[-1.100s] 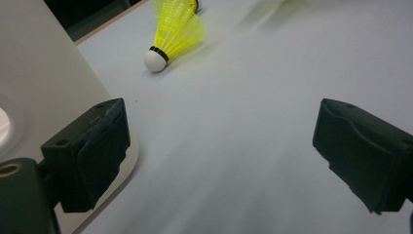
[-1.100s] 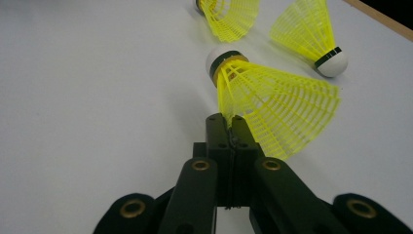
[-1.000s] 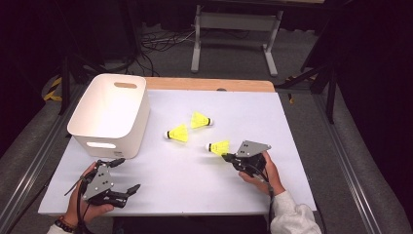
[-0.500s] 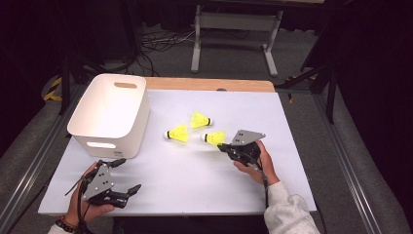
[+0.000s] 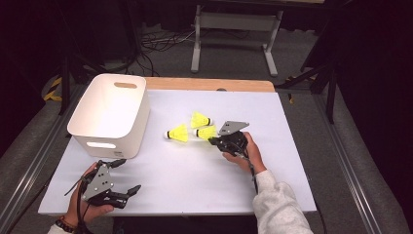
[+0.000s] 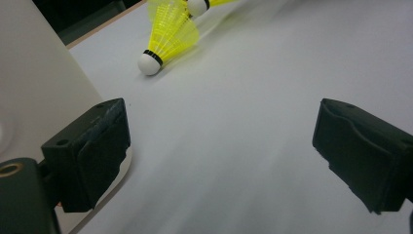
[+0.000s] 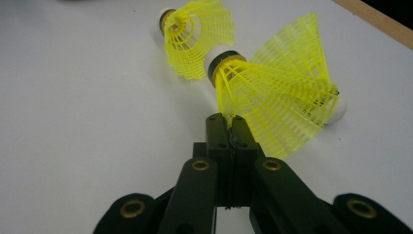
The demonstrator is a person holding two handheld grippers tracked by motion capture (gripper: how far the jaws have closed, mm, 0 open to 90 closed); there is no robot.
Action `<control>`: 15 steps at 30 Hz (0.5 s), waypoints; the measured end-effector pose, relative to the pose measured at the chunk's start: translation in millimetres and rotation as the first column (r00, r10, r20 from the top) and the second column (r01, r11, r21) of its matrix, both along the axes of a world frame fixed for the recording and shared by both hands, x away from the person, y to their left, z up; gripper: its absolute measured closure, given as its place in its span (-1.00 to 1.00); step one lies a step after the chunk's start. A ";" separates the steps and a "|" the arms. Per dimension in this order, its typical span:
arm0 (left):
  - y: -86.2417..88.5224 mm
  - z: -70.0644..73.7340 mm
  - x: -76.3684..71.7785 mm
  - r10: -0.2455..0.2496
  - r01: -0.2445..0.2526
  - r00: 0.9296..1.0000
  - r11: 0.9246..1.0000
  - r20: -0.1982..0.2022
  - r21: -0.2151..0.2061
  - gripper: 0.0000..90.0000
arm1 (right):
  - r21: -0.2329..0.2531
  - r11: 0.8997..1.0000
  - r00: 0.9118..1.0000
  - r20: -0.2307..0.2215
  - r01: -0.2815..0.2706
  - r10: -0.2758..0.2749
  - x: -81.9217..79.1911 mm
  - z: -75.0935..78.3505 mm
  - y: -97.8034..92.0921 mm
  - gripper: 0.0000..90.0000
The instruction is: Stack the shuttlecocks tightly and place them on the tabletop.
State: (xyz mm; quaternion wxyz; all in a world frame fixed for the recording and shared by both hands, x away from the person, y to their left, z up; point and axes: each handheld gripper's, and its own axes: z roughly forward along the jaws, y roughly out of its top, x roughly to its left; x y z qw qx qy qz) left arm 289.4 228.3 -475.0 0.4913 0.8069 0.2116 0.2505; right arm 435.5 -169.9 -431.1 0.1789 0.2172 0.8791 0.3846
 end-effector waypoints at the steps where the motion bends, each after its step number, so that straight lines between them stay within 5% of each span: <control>1: -0.1 0.0 0.0 -0.001 0.001 1.000 1.000 0.001 0.000 -0.83 | -0.004 1.000 1.000 -0.003 -0.001 0.001 1.7 -1.0 2.4 1.00; 15: -0.5 -1.0 0.3 -0.010 0.010 1.000 1.000 -0.005 0.008 -0.83 | -0.032 0.999 0.999 -0.021 -0.037 0.036 11.9 -7.4 34.3 1.00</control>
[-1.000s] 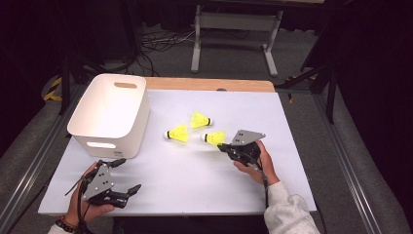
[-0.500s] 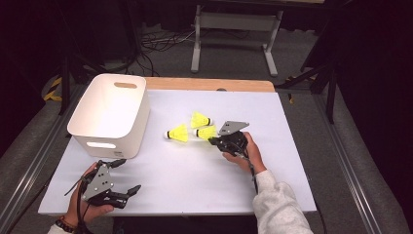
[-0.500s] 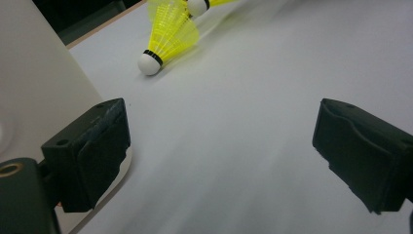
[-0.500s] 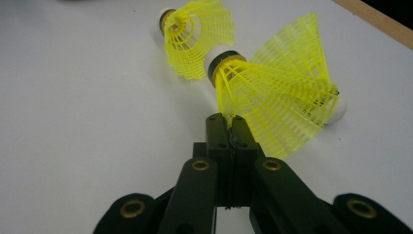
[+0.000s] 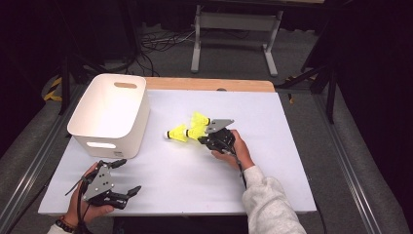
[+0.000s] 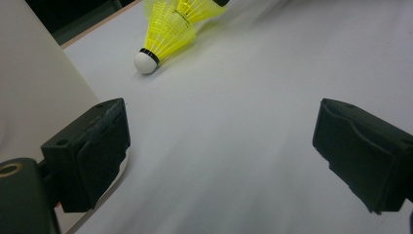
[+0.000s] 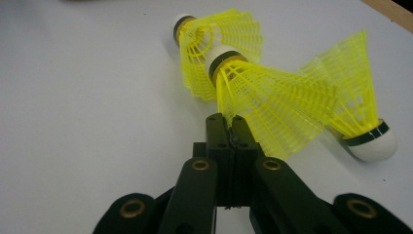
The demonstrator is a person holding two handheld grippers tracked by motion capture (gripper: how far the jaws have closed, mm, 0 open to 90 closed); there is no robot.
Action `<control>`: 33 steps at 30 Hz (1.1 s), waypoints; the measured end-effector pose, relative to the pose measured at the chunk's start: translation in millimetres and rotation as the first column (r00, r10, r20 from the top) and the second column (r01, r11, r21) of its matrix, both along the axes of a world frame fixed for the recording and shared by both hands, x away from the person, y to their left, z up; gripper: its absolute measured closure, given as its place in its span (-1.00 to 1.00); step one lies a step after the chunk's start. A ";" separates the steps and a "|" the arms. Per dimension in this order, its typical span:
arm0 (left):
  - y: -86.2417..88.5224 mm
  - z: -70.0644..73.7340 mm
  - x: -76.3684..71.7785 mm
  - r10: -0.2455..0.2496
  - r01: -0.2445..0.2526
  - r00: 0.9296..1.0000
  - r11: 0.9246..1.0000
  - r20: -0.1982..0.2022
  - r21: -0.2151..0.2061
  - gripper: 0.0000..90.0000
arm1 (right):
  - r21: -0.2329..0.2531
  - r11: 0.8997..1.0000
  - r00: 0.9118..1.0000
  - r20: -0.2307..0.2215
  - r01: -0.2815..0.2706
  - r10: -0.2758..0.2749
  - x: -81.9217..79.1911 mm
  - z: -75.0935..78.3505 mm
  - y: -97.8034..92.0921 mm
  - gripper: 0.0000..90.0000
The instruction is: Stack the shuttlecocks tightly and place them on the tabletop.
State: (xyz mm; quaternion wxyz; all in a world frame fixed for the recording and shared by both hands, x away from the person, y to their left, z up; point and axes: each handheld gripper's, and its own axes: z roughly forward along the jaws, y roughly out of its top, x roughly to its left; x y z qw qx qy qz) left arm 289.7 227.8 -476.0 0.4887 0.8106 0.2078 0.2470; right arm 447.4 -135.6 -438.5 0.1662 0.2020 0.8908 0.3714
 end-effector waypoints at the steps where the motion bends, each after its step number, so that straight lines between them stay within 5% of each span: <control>1: -0.1 -0.2 0.1 -0.001 0.001 1.000 1.000 -0.001 0.001 -0.83 | -0.001 1.000 1.000 0.000 -0.006 0.006 -0.3 -0.2 2.0 1.00; 33: -0.2 -0.5 -0.1 -0.010 0.010 1.000 1.000 -0.006 0.004 -0.83 | -0.021 0.998 0.998 -0.017 -0.067 0.067 -3.7 -9.1 36.4 0.99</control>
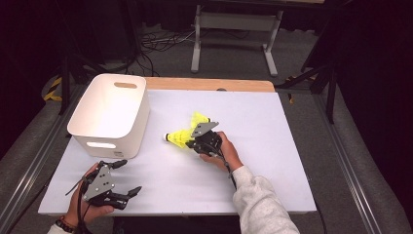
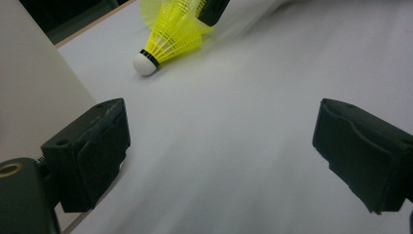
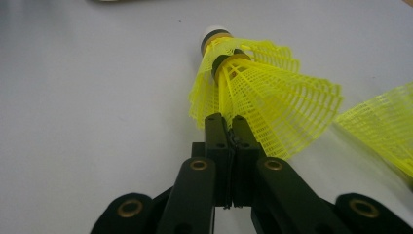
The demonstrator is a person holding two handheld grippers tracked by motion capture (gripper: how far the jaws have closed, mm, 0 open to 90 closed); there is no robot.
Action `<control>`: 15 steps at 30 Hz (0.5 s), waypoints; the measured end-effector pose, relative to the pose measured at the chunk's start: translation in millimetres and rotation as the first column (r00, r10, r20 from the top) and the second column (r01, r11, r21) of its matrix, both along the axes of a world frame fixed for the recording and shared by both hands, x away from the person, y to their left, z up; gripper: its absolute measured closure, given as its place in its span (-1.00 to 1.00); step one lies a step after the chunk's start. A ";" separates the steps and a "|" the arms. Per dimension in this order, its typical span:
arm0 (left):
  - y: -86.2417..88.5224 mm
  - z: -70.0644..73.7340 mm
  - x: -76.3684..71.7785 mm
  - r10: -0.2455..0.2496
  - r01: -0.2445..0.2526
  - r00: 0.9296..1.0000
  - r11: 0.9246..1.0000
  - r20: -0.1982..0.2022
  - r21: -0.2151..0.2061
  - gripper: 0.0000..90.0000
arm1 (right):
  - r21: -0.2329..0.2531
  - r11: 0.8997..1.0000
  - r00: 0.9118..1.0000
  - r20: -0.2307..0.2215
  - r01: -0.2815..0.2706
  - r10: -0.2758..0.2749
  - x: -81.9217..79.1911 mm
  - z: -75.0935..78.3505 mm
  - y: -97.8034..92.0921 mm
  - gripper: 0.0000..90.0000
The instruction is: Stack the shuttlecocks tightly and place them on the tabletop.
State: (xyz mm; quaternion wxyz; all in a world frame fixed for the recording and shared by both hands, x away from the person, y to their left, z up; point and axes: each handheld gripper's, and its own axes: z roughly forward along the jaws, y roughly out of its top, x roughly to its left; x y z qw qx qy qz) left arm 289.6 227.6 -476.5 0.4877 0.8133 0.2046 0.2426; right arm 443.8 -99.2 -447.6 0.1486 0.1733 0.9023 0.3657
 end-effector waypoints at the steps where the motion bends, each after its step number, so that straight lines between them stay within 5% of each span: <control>1: 0.0 0.1 -0.2 0.001 -0.001 1.000 1.000 -0.001 -0.002 -0.83 | 0.001 1.000 1.000 -0.004 0.000 0.000 -0.2 -0.1 0.4 0.99; 10: -0.1 -0.2 -0.3 -0.003 0.003 1.000 1.000 0.000 0.001 -0.83 | -0.013 1.000 1.000 0.002 0.007 -0.007 -0.2 -1.3 2.5 0.91; 15: 0.0 -0.1 -0.4 -0.003 0.003 1.000 1.000 0.000 -0.001 -0.83 | -0.007 1.000 1.000 0.006 0.026 -0.026 0.0 -1.8 1.9 0.70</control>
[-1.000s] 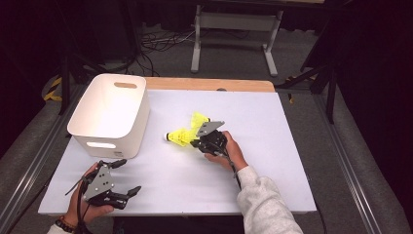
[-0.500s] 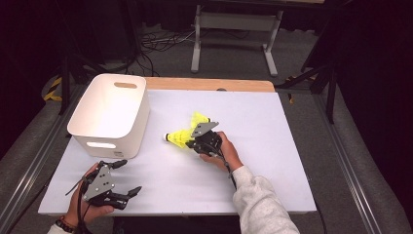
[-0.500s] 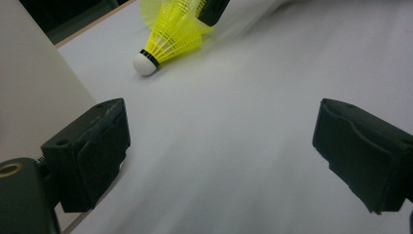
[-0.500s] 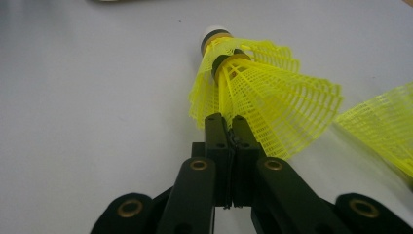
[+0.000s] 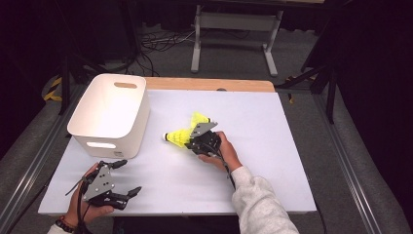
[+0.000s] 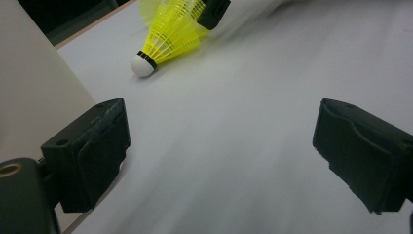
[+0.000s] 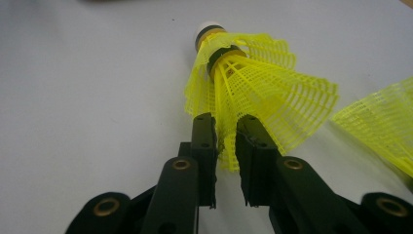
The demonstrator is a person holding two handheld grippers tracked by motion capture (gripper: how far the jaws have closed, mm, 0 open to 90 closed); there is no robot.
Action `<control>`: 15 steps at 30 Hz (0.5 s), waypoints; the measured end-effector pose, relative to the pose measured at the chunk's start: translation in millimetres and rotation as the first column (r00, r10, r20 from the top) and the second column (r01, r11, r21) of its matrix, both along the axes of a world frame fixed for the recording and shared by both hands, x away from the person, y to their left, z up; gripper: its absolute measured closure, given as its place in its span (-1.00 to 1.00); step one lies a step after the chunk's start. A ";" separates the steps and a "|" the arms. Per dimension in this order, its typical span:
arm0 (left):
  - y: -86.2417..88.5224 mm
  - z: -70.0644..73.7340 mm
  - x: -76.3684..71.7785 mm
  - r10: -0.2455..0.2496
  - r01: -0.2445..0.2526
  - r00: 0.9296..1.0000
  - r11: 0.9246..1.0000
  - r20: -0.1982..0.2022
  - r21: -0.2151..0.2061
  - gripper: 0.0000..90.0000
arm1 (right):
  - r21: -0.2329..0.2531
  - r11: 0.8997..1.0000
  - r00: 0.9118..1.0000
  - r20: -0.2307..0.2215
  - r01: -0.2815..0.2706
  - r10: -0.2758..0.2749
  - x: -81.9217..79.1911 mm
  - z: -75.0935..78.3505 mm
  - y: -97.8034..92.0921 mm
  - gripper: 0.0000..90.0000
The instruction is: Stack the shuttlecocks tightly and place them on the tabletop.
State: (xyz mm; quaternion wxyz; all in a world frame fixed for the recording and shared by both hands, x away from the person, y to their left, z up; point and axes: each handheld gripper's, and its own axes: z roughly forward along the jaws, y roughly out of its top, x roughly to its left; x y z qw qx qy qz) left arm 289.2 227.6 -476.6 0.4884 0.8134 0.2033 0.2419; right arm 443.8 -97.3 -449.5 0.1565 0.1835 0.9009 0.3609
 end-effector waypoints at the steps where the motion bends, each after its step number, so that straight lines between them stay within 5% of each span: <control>1: 0.0 0.0 0.0 -0.001 0.001 1.000 1.000 0.000 0.000 -0.83 | 0.003 1.000 1.000 0.002 0.002 -0.002 -0.1 0.2 -0.3 0.62; 15: -0.4 -0.2 0.0 0.003 -0.003 1.000 1.000 0.002 0.001 -0.83 | 0.113 0.989 0.992 0.072 0.091 -0.099 -20.6 16.8 -28.6 0.02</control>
